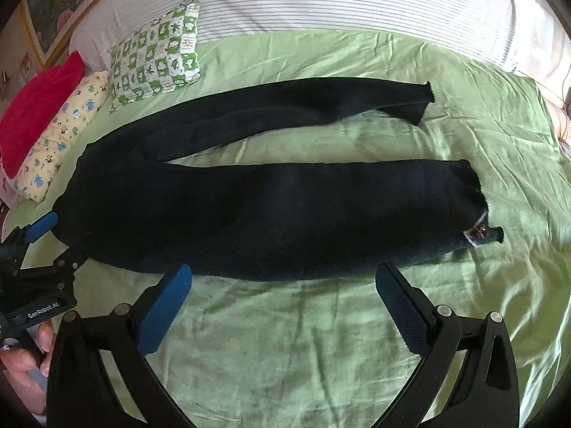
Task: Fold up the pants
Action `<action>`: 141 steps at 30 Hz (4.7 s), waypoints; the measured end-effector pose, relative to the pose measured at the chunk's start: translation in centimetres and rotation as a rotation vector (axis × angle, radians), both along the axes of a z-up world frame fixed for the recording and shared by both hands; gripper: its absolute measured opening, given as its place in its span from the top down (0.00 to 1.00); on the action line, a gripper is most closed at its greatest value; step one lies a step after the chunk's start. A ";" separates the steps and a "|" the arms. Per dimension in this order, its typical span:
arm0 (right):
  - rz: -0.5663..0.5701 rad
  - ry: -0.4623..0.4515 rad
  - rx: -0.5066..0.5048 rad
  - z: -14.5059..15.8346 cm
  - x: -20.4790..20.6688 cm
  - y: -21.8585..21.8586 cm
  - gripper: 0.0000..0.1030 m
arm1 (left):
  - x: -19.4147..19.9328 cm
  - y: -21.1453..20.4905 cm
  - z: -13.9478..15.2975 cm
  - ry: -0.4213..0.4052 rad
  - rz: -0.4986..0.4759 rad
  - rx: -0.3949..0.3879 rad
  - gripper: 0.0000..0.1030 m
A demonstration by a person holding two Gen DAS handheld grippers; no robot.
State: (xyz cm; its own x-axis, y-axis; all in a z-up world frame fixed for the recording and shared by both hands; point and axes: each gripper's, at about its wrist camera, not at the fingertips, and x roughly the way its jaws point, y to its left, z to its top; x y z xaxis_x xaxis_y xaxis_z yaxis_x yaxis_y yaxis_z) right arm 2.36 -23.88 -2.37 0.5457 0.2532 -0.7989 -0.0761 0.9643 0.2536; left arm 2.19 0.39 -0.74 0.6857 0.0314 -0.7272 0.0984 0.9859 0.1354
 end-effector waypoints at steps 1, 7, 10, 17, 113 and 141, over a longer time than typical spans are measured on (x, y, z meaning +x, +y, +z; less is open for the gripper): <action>0.000 0.002 -0.005 -0.1 0.2 0.1 0.00 | 0.2 0.1 0.0 0.003 0.002 -0.004 0.01; 0.002 0.004 -0.016 -0.2 0.5 0.3 0.00 | 0.2 0.3 -1.0 0.005 0.014 -0.012 0.01; 0.004 0.007 -0.017 0.0 0.7 0.3 0.00 | 0.3 0.3 -1.2 0.008 0.018 -0.014 0.01; 0.009 0.011 -0.018 0.0 1.0 0.4 0.00 | 0.3 0.2 -1.4 0.007 0.019 -0.017 0.01; 0.144 0.402 0.105 -5.2 27.9 -13.8 0.69 | 34.0 -14.8 -6.6 0.461 -0.686 0.185 0.31; 0.243 0.192 0.031 2.3 11.5 -15.7 0.92 | 15.1 -11.7 0.5 0.596 -0.703 -0.207 0.93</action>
State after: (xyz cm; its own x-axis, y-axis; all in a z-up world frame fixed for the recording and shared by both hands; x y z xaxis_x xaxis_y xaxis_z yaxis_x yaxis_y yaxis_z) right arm 13.88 -39.55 -0.08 0.3058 0.3836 -0.8714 -0.2512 0.9153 0.3148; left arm 17.31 -11.30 -0.28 0.0120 -0.4170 -0.9088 0.6758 0.6733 -0.3000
